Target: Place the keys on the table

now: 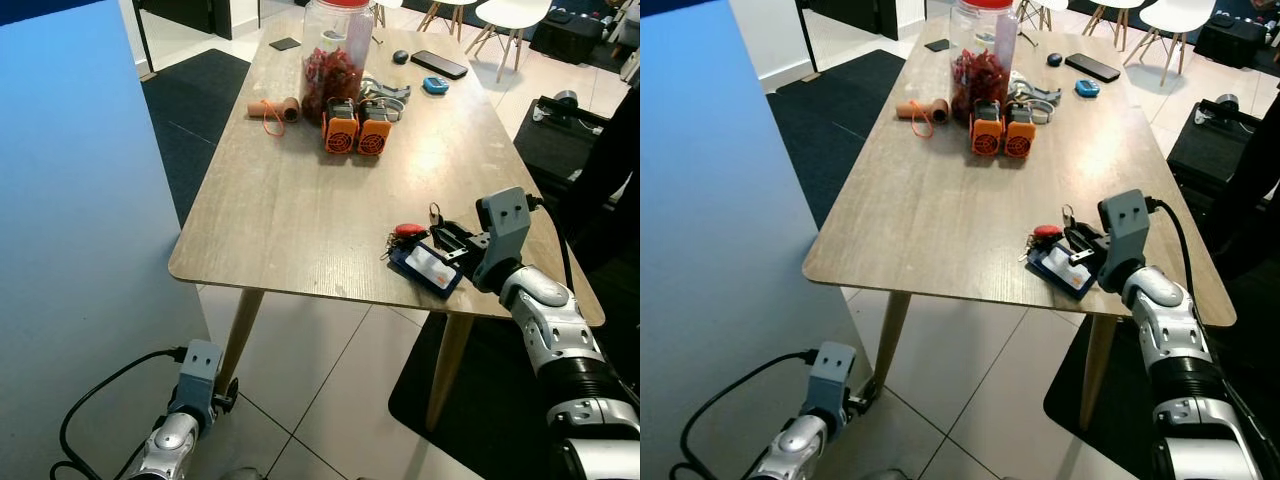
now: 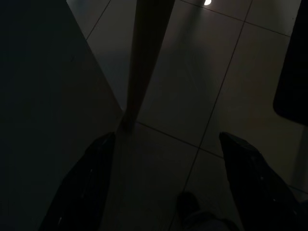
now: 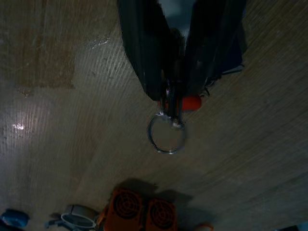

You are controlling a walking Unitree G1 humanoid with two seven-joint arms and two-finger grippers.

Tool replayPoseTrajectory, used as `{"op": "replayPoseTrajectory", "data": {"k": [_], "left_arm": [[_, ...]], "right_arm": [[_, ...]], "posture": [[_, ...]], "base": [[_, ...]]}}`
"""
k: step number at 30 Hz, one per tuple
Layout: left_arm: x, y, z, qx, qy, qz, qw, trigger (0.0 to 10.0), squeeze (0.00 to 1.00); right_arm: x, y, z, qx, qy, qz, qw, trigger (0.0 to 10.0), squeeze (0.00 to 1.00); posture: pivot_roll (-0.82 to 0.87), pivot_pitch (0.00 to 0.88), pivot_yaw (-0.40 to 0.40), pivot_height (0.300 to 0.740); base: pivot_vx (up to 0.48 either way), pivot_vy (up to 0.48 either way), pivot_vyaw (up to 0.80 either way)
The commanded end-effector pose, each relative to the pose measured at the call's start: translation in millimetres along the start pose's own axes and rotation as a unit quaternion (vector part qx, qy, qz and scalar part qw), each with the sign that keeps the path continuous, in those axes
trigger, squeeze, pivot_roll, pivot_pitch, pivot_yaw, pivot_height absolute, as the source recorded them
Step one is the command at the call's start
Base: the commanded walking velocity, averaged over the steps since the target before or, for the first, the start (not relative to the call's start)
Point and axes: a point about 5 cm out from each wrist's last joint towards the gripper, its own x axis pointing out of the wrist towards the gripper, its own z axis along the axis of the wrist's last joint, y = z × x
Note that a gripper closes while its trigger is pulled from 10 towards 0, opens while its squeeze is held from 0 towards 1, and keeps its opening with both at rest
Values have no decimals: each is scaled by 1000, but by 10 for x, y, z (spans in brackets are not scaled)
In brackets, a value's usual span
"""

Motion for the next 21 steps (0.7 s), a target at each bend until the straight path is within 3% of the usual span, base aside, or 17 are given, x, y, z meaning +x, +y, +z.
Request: {"op": "replayPoseTrajectory", "data": {"k": [1,4,5,8,13,14,15,16,17,18,20,21], "left_arm": [[-10,-31,-48,-2,11,-6,1000,10000,0],[-8,-35,-46,-2,11,-6,1000,10000,0],[-8,-35,-46,-3,12,-7,1000,10000,0],[-9,-36,-49,-3,12,-7,1000,10000,0],[-20,-18,-65,-3,13,-5,1000,10000,0],[-20,-18,-65,-3,13,-5,1000,10000,0],[-24,-15,-73,-4,14,-4,1000,10000,0],[-26,-14,-77,-4,15,-3,1000,10000,0],[-26,-14,-77,-4,15,-3,1000,10000,0],[-29,-14,-83,-4,16,-3,1000,10000,0],[-34,-14,-93,-4,17,-3,1000,10000,0],[-39,-13,-104,-4,18,-3,1000,10000,0]], "right_arm": [[-40,-60,-17,-8,9,-16,1000,10000,1000],[-47,-101,-13,-23,14,-35,999,10000,1000],[-50,-124,-10,-24,15,-45,999,10000,0],[-57,-164,0,-21,13,-62,998,10000,0],[-176,-470,148,-3,-47,-186,981,10000,0],[-176,-470,148,-3,-47,-186,981,10000,0],[-361,-732,122,41,-72,-298,951,10000,0],[-483,-859,59,72,-77,-355,929,10000,0],[-483,-859,59,72,-77,-355,929,10000,0],[-632,-974,-49,110,-77,-410,902,10000,0],[-828,-1068,-238,155,-71,-466,868,10000,0],[-993,-1076,-463,176,-51,-497,848,10000,0]], "posture": [[70,37,-42,740],[71,37,-40,740],[71,38,-39,740],[71,38,-39,740],[73,38,-41,740],[73,38,-41,740],[75,40,-45,740],[75,40,-45,740],[75,40,-45,740],[76,40,-46,740],[76,40,-46,740],[76,40,-46,740]], "base": [[0,0,0],[0,0,0],[0,0,0],[0,0,0],[0,0,0],[0,0,0],[0,0,0],[0,0,0],[0,0,0],[0,0,0],[0,0,0],[0,0,0]]}}
